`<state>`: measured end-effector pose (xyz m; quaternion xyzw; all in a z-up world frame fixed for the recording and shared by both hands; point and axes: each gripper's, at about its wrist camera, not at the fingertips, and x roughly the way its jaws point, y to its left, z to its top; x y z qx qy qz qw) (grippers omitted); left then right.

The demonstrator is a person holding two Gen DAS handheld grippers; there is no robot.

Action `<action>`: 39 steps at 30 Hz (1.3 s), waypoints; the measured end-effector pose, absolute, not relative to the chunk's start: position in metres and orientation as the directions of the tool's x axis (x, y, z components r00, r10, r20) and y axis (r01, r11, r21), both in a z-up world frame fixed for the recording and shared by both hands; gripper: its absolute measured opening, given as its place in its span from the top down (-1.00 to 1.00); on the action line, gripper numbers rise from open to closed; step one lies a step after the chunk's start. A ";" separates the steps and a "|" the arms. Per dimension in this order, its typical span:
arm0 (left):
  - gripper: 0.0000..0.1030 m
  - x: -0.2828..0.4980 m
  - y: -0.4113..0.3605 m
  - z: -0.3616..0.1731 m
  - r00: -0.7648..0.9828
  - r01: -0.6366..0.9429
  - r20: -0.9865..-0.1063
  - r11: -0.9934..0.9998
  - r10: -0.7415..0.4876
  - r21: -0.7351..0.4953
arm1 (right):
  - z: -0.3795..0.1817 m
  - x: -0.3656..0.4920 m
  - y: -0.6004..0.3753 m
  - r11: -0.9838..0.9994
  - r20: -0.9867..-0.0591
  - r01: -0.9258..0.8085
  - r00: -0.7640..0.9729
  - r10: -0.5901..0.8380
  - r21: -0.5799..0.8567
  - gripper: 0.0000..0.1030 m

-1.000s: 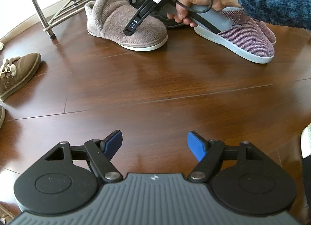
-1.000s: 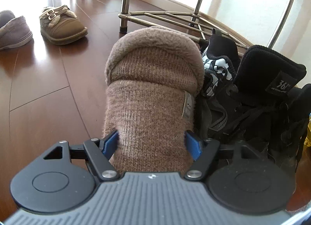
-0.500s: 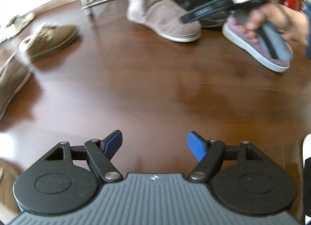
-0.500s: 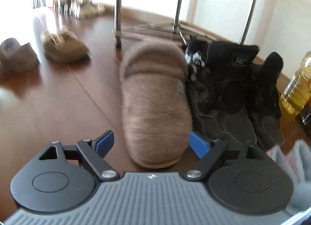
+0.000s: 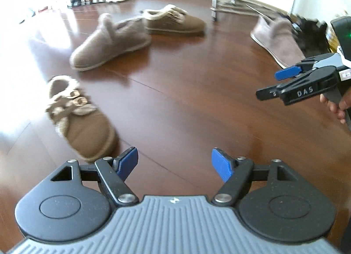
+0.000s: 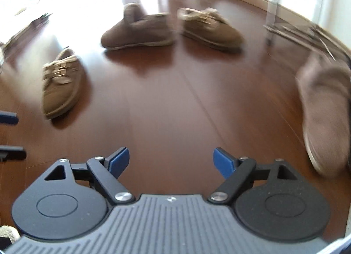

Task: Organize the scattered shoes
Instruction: 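Move the left tool to the second brown fuzzy slipper, then grasp the second brown fuzzy slipper by its heel with the left tool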

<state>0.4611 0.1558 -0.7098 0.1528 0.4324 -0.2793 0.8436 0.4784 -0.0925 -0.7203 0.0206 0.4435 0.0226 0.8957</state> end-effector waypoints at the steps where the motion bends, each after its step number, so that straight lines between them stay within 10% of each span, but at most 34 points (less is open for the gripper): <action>1: -0.46 0.469 0.162 -0.708 0.480 0.594 -0.812 0.804 -0.331 0.023 | -0.717 0.489 -0.083 0.998 -0.792 -0.049 0.607 0.067 0.048 -0.59; 12: -0.46 0.556 0.178 -0.714 0.528 0.590 -0.774 0.806 -0.349 0.039 | -0.704 0.553 -0.045 0.998 -0.810 -0.062 0.585 0.047 0.014 -0.61; 29: -0.46 0.784 0.149 -0.772 0.571 0.808 -0.777 0.349 -0.264 0.475 | -0.708 0.576 -0.079 0.987 -0.849 0.125 0.528 0.018 0.098 -0.66; 36: -0.61 0.837 0.115 -0.790 0.550 0.826 -0.791 0.318 -0.267 0.466 | -0.711 0.556 -0.089 0.976 -0.878 0.187 0.478 0.006 0.109 -0.67; 39: -0.32 0.853 0.102 -0.811 0.496 0.844 -0.845 0.337 -0.200 0.416 | -0.710 0.550 -0.095 0.964 -0.882 0.232 0.471 0.006 0.130 -0.67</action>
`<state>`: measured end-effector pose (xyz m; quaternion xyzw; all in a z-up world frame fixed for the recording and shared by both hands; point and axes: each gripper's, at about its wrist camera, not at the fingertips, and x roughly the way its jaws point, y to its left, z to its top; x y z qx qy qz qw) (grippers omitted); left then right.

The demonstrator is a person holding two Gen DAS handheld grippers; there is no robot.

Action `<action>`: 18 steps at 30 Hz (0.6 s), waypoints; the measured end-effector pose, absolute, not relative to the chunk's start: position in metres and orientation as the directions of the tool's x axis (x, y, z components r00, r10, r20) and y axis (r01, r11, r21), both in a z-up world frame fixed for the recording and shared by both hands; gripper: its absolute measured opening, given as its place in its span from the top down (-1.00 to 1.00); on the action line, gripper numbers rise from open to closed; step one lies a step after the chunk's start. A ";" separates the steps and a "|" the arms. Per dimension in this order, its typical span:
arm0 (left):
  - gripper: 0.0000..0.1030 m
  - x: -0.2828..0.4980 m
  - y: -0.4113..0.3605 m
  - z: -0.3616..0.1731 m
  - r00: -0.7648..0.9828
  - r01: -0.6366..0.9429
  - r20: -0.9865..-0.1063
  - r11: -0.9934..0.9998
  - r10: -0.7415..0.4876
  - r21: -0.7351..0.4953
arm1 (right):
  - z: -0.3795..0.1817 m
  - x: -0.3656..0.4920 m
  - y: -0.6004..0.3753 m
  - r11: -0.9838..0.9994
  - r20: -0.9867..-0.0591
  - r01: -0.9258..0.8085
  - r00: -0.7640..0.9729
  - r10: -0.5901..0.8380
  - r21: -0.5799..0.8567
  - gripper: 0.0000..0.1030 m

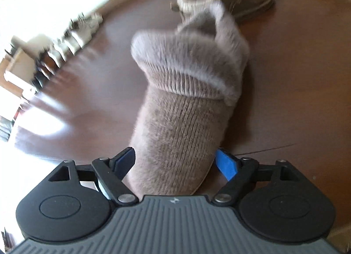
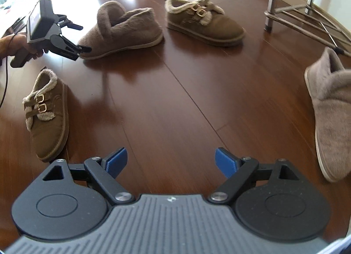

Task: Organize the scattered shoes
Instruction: 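Grasp the second brown fuzzy slipper by its heel with the left tool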

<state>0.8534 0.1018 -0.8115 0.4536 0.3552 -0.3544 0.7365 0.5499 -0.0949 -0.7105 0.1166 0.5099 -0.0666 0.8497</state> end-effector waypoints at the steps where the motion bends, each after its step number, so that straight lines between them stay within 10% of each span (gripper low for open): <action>1: -0.29 0.852 0.099 -0.815 0.498 0.844 -0.845 0.331 -0.194 0.422 | -0.711 0.548 -0.097 0.960 -0.883 0.244 0.469 0.009 0.140 -0.67; 11: 0.17 0.756 0.078 -0.790 0.327 0.931 -0.878 0.276 -0.350 0.237 | -0.714 0.545 -0.099 0.962 -0.886 0.219 0.461 0.045 0.162 -0.67; 15: 0.94 0.684 0.063 -0.764 0.200 0.964 -0.861 0.249 -0.468 0.089 | -0.716 0.543 -0.103 0.961 -0.879 0.222 0.475 0.040 0.164 -0.67; 18: 0.92 0.655 0.073 -0.754 0.234 0.934 -0.845 0.352 -0.481 0.059 | -0.713 0.540 -0.108 0.959 -0.862 0.231 0.506 0.027 0.166 -0.67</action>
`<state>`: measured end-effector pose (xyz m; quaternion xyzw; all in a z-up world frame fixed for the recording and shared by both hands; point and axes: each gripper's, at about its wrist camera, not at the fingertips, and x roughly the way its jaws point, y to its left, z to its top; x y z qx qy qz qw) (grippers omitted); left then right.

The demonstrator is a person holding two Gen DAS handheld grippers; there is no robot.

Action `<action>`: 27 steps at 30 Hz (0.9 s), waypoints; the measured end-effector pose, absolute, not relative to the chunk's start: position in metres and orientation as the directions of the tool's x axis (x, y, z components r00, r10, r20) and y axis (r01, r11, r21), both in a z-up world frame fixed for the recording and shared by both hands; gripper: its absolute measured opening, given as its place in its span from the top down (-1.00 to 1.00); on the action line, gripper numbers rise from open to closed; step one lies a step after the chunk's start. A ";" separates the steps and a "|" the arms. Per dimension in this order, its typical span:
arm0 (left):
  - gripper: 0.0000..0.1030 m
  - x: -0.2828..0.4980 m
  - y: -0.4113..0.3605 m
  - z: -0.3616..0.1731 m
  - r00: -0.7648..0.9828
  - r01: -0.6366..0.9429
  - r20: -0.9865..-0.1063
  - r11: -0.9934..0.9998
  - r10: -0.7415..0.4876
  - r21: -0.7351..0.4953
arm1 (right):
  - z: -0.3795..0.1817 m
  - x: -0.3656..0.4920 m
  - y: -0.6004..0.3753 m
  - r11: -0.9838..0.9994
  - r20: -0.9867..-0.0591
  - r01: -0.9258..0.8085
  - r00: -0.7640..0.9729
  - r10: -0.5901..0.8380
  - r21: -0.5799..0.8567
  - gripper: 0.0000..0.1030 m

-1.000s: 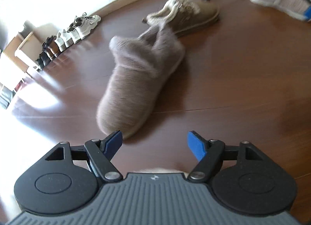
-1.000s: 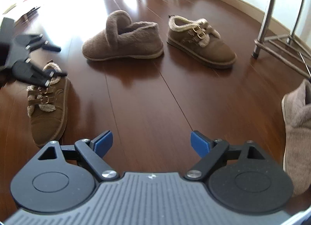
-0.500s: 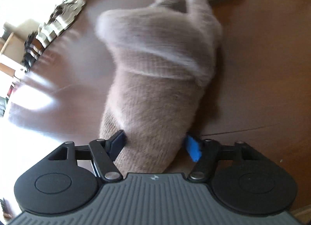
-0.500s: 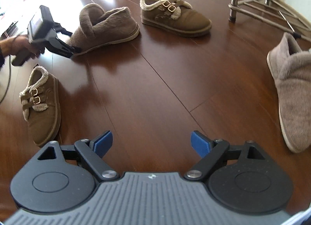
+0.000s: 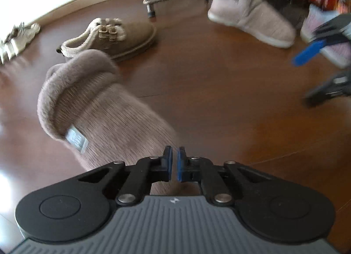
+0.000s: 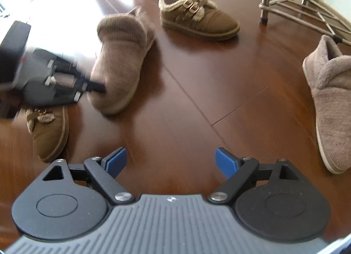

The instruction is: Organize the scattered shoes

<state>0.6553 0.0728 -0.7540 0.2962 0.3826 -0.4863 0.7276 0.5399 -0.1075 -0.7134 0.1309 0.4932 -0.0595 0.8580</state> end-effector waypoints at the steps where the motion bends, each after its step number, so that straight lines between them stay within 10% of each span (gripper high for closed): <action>1: 0.86 0.649 0.082 -0.752 0.261 0.910 -0.843 0.411 -0.471 0.051 | -0.713 0.540 -0.110 0.956 -0.855 0.236 0.518 0.029 0.175 -0.68; 4: 0.73 0.633 0.114 -0.744 0.286 0.820 -0.841 0.571 -0.459 -0.033 | -0.716 0.546 -0.109 0.951 -0.822 0.217 0.566 0.060 0.219 -0.71; 8: 0.00 0.598 0.153 -0.736 0.368 0.674 -0.827 0.734 -0.425 -0.078 | -0.724 0.581 -0.076 0.973 -0.773 0.078 0.622 0.122 0.216 -0.83; 21: -0.04 0.585 0.189 -0.723 0.440 0.549 -0.816 0.831 -0.375 -0.087 | -0.765 0.747 0.015 0.996 -0.743 0.092 0.668 -0.044 0.023 -1.00; 27: -0.04 0.572 0.174 -0.727 0.423 0.607 -0.823 0.793 -0.379 -0.054 | -0.786 0.742 0.006 0.998 -0.772 0.052 0.634 -0.048 -0.018 -0.10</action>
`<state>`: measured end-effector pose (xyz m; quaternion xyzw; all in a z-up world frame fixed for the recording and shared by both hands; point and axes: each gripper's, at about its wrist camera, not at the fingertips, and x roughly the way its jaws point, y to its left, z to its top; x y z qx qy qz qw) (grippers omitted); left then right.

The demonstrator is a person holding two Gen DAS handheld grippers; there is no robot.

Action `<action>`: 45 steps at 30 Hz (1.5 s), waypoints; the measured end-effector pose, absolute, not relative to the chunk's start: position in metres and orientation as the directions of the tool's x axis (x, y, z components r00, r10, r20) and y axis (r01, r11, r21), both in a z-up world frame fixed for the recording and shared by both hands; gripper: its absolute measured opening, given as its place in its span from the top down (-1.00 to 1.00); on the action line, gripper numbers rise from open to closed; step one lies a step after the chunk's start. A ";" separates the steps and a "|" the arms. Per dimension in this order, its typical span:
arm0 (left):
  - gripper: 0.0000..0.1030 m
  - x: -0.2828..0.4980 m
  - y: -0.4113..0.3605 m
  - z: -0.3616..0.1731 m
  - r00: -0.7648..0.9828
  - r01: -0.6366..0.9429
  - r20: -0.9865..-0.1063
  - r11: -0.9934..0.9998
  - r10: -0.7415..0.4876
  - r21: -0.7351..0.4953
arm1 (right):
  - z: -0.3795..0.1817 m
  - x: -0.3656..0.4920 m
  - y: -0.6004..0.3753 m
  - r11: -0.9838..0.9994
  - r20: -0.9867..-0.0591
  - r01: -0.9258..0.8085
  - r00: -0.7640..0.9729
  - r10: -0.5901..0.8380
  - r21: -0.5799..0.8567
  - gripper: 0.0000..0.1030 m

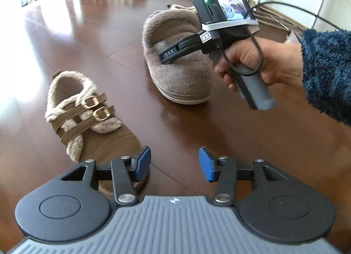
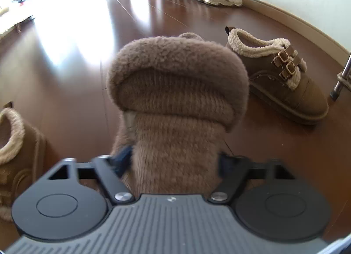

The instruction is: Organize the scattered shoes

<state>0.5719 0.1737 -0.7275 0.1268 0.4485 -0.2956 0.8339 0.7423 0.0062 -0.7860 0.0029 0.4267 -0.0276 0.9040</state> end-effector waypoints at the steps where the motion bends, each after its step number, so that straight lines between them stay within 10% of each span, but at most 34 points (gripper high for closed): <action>1: -0.04 0.570 0.171 -0.727 0.422 0.615 -0.820 0.786 -0.388 -0.055 | -0.783 0.733 0.005 0.999 -0.778 0.025 0.627 -0.046 -0.039 -0.04; 13: -0.04 0.543 0.112 -0.728 0.370 0.725 -0.813 0.687 -0.450 -0.051 | -0.758 0.561 -0.137 0.973 -0.821 0.214 0.537 -0.192 -0.087 -0.06; 23: -0.05 0.509 0.046 -0.729 0.340 0.813 -0.813 0.582 -0.472 0.001 | -0.733 0.524 -0.187 0.943 -0.744 0.281 0.588 -0.318 -0.181 -0.97; 29: -0.05 0.500 0.032 -0.728 0.349 0.818 -0.817 0.575 -0.459 0.026 | -0.762 0.527 -0.167 0.894 -0.707 0.324 0.551 -0.443 -0.308 -0.24; 45: -0.05 0.487 0.040 -0.725 0.355 0.820 -0.818 0.570 -0.452 0.040 | -0.771 0.548 -0.171 0.726 -0.696 0.639 0.401 -0.595 -0.253 -0.33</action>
